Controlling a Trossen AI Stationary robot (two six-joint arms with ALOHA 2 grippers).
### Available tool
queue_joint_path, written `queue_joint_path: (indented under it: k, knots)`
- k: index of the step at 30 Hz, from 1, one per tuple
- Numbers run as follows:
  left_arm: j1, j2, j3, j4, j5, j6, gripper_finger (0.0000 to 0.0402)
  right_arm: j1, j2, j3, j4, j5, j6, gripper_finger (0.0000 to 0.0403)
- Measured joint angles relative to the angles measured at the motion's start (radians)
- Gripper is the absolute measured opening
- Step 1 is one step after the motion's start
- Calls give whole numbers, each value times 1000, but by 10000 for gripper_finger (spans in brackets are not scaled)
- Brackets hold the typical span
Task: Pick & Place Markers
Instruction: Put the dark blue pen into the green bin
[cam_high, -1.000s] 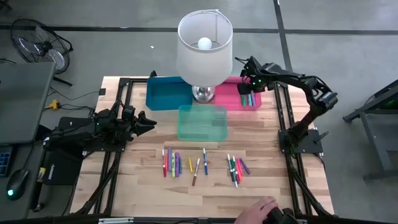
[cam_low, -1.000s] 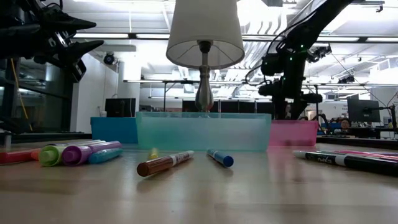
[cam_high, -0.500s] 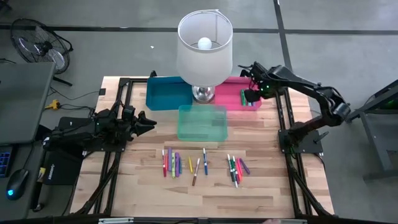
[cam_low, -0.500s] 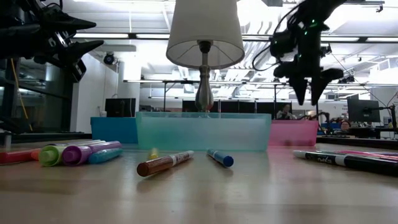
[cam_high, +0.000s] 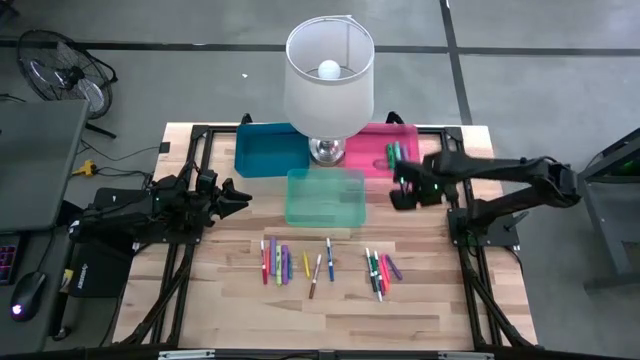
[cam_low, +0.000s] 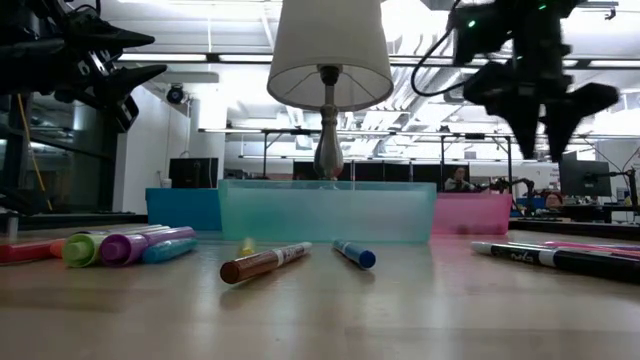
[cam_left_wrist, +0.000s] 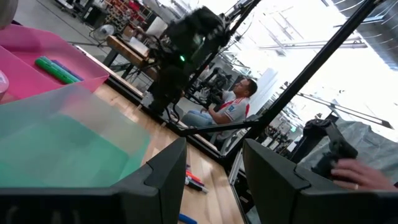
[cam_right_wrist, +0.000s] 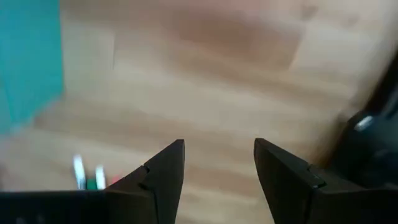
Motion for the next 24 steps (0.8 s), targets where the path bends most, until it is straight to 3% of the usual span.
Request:
queue_joint_path:
  k: [9, 24]
  knots:
    - [0, 0, 0, 0, 0, 0, 156, 312, 5, -97, 198, -76, 200, 178]
    - [0, 0, 0, 0, 0, 0, 156, 518, 281, -100, 508, -139, 230, 172]
